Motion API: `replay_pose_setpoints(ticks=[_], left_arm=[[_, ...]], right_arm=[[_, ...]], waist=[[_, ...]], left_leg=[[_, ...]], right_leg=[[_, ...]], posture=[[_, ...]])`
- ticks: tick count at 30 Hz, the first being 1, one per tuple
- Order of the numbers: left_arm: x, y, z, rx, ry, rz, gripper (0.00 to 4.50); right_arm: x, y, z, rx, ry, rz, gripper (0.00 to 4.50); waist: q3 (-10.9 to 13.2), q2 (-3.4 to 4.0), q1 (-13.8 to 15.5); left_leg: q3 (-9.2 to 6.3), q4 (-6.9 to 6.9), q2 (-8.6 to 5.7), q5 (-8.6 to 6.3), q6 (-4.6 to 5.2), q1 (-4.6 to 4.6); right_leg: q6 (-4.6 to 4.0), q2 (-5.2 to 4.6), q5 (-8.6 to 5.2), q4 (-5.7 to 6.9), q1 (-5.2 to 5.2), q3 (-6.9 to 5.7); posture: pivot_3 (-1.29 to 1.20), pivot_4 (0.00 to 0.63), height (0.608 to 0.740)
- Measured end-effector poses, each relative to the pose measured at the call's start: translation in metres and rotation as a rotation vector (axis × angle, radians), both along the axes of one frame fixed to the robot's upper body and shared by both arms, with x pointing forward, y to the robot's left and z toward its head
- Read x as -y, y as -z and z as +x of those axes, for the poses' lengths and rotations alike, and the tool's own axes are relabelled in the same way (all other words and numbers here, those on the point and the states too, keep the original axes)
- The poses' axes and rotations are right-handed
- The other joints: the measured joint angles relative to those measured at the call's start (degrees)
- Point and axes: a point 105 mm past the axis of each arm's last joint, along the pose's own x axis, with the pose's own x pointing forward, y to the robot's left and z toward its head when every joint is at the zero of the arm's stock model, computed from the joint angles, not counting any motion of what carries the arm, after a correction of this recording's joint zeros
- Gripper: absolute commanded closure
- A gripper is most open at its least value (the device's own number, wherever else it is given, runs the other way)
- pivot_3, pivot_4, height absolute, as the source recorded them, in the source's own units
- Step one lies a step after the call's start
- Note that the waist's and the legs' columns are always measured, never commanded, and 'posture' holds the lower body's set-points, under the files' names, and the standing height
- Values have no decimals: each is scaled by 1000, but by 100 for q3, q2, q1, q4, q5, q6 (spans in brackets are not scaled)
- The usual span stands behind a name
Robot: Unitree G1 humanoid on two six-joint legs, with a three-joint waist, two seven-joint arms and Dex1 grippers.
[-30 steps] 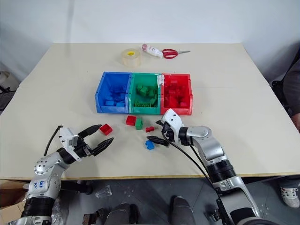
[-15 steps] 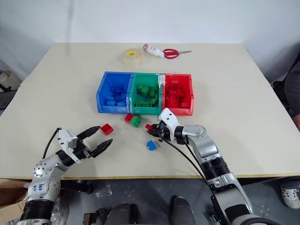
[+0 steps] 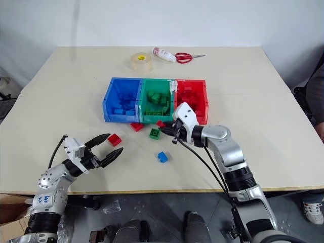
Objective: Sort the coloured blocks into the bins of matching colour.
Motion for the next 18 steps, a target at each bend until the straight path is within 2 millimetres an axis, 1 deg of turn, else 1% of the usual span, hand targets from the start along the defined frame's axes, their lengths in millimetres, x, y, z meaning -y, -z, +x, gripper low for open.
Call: replay_pose_setpoints(ticks=[3, 5, 7, 9, 10, 12, 14, 17, 18], left_arm=[[0, 0, 0, 1, 0, 0, 0], [0, 0, 0, 0, 0, 0, 0], [0, 0, 0, 1, 0, 0, 0], [0, 1, 0, -1, 0, 0, 0], [0, 1, 0, -1, 0, 0, 0], [0, 1, -1, -1, 3, 0, 0], [0, 0, 0, 0, 6, 0, 0], [2, -4, 3, 15, 12, 0, 0], [2, -6, 4, 20, 13, 0, 0]], right_arm=[[10, -14, 11, 14, 51, 44, 4042], [19, -27, 20, 45, 89, 71, 4042], [34, -43, 34, 87, 155, 85, 3313], [58, -57, 50, 131, 257, 76, 2667], [69, -59, 58, 143, 305, 56, 2393], [83, -57, 65, 143, 356, 42, 1679], [86, -49, 67, 121, 368, 34, 988], [83, -40, 64, 104, 344, 19, 9], [82, -39, 63, 104, 335, 15, 9]], waist=[[0, 0, 0], [0, 0, -1], [0, 0, 5], [0, 0, 9], [0, 0, 2], [0, 0, -9], [3, 4, -20], [4, 7, -29], [5, 7, -26]], left_leg=[[2, 1, 0, 0, 0, 0], [3, 1, 0, 0, 0, 0], [4, 2, -1, 0, 0, 0], [5, 1, -1, 0, 1, 0], [6, 1, -1, 0, 1, 0], [7, -3, 0, 0, 0, 1], [12, -3, 1, 0, 0, 1], [14, -3, 4, 1, -2, 1], [14, -3, 4, 1, -2, 1]], right_leg=[[0, -1, 0, 0, 0, 0], [0, -1, 0, 0, 0, 0], [0, -2, 0, 0, 0, 0], [0, -2, 0, -1, 0, 0], [0, -2, 0, -1, 0, 0], [0, 0, 0, -3, 0, 0], [0, -1, 0, -2, -4, 0], [0, 0, 0, -1, -5, 0], [0, 0, 0, 0, -5, 0]], posture=[[0, 150, 740], [0, 150, 740], [0, 150, 740], [0, 150, 740], [0, 150, 740], [0, 150, 740], [0, 150, 740], [0, 150, 740], [0, 150, 740]])
